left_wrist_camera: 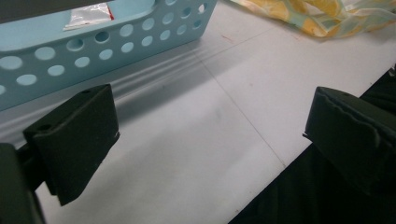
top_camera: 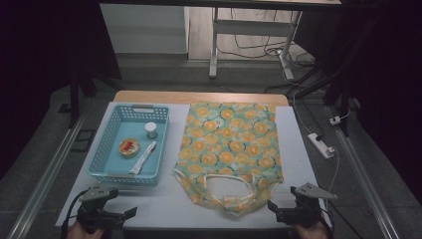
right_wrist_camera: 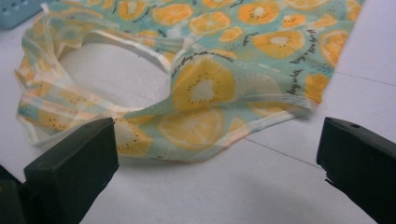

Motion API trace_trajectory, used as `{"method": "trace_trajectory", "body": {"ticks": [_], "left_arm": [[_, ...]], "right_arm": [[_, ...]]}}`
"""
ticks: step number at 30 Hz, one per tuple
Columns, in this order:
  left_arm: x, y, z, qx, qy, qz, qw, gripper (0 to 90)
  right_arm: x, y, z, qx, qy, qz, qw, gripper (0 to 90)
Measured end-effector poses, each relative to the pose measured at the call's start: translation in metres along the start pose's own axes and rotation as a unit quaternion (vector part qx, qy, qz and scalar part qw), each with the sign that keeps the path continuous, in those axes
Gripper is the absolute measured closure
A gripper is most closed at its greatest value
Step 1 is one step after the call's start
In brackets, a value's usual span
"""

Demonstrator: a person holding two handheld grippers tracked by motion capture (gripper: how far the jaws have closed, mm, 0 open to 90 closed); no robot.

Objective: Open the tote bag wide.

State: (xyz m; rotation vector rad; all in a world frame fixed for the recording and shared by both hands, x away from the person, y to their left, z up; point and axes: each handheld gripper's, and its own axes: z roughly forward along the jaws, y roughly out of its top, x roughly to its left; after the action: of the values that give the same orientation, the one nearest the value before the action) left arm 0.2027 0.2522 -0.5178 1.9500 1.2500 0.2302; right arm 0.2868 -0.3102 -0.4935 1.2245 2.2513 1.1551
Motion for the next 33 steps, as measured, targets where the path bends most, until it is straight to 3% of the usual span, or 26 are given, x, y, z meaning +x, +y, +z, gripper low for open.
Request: {"method": "trace_trajectory", "body": {"ticks": [6,25,33], "left_arm": [[-0.0019,0.0014,0.0015,0.006,0.005,0.006,1.0000,1.9],[-0.0022,0.0014,0.0028,0.016,0.007,0.009,0.9998,1.0],[-0.0024,0.0011,0.0028,0.014,0.007,0.009,0.9998,1.0]], "right_arm": [[0.0042,0.0004,0.0028,0.010,-0.007,-0.023,0.9997,0.0],[-0.0006,0.0016,0.0045,0.017,0.022,-0.006,0.9996,0.0],[0.0014,0.0025,0.0050,0.023,0.026,-0.017,0.9993,0.0]]}}
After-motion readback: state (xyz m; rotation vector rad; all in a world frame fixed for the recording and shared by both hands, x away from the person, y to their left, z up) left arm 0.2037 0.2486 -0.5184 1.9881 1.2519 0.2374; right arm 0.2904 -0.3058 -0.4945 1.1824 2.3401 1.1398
